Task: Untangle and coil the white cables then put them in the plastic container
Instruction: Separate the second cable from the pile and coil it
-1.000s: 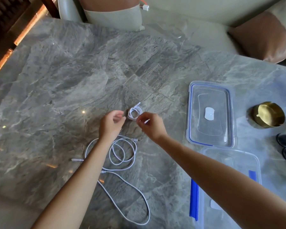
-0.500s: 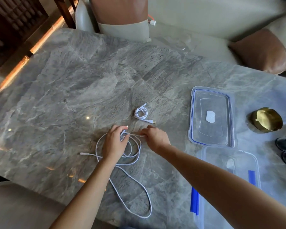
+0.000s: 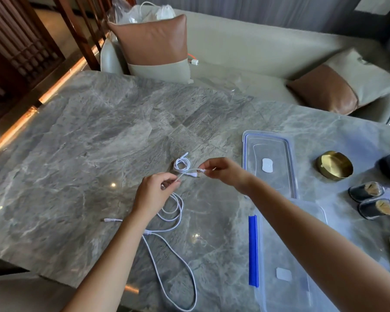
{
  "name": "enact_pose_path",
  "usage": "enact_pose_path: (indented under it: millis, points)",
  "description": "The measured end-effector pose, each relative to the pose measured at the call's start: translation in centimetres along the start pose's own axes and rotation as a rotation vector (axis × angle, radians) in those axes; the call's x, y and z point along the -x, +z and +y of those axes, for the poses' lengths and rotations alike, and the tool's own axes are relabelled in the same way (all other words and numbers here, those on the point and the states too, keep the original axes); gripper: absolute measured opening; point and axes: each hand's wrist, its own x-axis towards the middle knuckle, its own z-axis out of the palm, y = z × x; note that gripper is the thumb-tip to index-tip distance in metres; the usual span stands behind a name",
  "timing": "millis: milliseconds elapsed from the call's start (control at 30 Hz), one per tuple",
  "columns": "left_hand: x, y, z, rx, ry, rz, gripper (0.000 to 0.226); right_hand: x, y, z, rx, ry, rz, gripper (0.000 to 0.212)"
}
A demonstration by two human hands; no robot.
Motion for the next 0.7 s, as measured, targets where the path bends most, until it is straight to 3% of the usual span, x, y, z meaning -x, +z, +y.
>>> enact_pose_path:
  millis: [167,333,533,700]
  points:
    - [0.5,-0.8,1.9,-0.021,0.049,-0.031,0.007,2.2,-0.8,-0.3,0.501,-0.148,-0.044,0.030]
    - [1.0,-1.0,4.0,-0.006,0.049,-0.068,0.007,3.9,-0.4,-1.2,0.509,-0.213,0.049,0.012]
    - [2.2,-0.4,5.7,0.183,-0.016,-0.089,0.012,5.6,-0.6,-1.3,-0.224,-0.018,-0.026,0.003]
    - [3.8,1.4,5.7,0.418,-0.199,-0.193,0.016,6.4,-0.4,-1.3,-0.732,0.069,-0.007,0.007]
